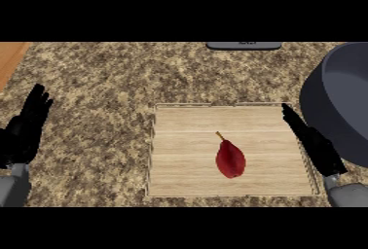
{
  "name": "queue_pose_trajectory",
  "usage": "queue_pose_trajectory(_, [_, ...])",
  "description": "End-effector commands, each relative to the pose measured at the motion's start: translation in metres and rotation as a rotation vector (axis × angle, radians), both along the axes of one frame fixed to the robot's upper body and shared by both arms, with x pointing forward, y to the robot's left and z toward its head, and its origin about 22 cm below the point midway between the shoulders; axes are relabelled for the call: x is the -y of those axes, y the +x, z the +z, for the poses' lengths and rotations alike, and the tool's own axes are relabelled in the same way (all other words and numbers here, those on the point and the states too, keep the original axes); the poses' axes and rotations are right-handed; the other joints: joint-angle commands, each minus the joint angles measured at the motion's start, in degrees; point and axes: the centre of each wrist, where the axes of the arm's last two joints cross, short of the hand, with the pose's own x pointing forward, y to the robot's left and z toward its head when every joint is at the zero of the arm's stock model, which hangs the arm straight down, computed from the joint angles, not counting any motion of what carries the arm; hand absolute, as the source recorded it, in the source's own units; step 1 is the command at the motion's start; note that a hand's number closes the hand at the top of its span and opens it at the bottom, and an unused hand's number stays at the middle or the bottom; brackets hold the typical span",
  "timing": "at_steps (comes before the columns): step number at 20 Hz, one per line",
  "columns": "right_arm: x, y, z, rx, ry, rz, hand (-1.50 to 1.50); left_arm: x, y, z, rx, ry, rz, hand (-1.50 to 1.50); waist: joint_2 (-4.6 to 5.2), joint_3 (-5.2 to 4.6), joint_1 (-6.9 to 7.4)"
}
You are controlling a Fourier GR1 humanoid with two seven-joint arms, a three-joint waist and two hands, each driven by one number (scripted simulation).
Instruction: Pick the pear from the tray and place it in the pot
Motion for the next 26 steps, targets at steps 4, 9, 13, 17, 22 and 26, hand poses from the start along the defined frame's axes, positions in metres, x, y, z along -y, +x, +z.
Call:
queue_pose_trajectory(4, [-0.049,0.063,0.070,0.038,0.253,0.490,1.50,0.045,0.029,0.035,0.173,-0.043,-0.136,0.00,-0.55,0.13,4.40])
queue_pose_trajectory(9, [0.000,0.111,0.145,0.221,-0.043,0.522,-1.50,0.088,0.037,0.049,0.247,-0.142,-0.226,0.00,0.08,0.11,5.39])
queue_pose_trajectory(13, [0.004,0.111,0.131,0.277,0.019,0.825,-1.50,0.084,0.043,0.055,0.238,-0.144,-0.213,0.00,-0.01,0.18,3.85])
queue_pose_trajectory(17, [0.003,0.124,0.135,0.311,-0.032,0.964,-1.50,0.091,0.039,0.052,0.223,-0.157,-0.212,0.00,-0.32,0.08,3.48])
queue_pose_trajectory(22, [-0.009,0.134,0.169,0.273,-0.306,1.073,-1.50,0.087,0.038,0.039,0.209,-0.139,-0.186,0.00,-0.50,-0.10,2.50])
queue_pose_trajectory(26, [-0.047,0.135,0.160,0.231,-0.454,1.188,-1.50,0.099,0.045,0.051,0.230,-0.129,-0.163,0.00,-0.71,-0.11,1.80])
